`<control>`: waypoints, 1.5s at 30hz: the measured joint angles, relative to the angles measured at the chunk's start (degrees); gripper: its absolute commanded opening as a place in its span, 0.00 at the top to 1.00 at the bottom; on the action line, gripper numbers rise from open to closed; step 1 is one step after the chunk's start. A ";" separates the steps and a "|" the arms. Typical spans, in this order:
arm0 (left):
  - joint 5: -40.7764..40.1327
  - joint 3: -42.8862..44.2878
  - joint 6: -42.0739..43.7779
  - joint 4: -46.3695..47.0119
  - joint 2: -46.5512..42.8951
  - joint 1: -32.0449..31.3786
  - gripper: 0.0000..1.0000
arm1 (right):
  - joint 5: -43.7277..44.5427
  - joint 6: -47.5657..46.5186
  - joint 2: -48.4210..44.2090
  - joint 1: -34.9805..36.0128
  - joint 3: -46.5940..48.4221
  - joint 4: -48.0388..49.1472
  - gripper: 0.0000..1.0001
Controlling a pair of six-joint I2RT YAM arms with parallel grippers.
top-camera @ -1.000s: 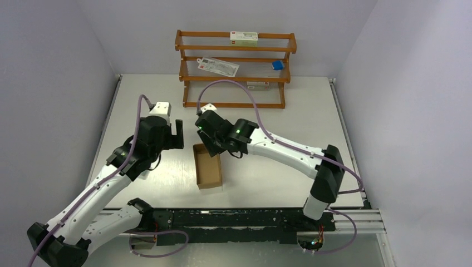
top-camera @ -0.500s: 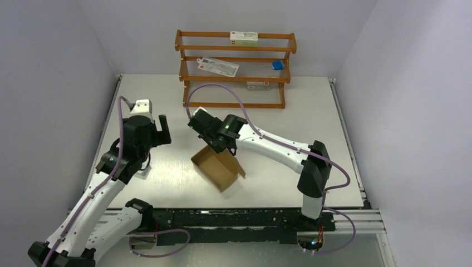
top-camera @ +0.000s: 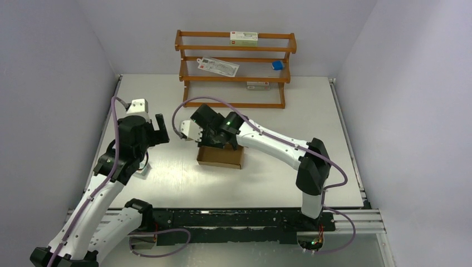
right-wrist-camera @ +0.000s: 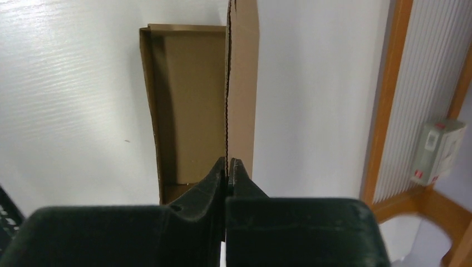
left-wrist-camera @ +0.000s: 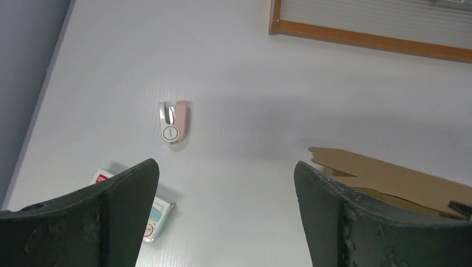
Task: Fold the paper box
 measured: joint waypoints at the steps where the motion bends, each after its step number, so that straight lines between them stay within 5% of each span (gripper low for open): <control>1: 0.17 -0.07 0.02 0.07 -0.07 0.13 0.04 | -1.11 -1.97 0.00 -0.59 0.00 0.44 1.00; 7: 3.06 -0.35 0.92 0.59 -0.20 0.68 0.05 | -9.25 -11.85 0.00 -5.07 0.35 3.21 0.94; 14: 8.87 -0.63 3.56 1.70 0.48 0.90 0.05 | -12.41 -14.08 1.53 -6.67 3.91 3.43 0.51; 22: 14.82 -1.25 6.43 3.13 1.81 1.05 0.03 | -12.74 -8.61 -4.09 -7.04 -2.82 8.50 0.23; 33: 23.06 -1.36 11.50 6.36 4.22 1.11 0.09 | -13.90 2.23 -26.45 -19.78 -24.76 23.52 0.18; 45: 24.83 -1.40 20.37 9.31 8.28 1.07 0.04 | -17.73 3.21 -31.28 -24.55 -40.96 34.34 0.18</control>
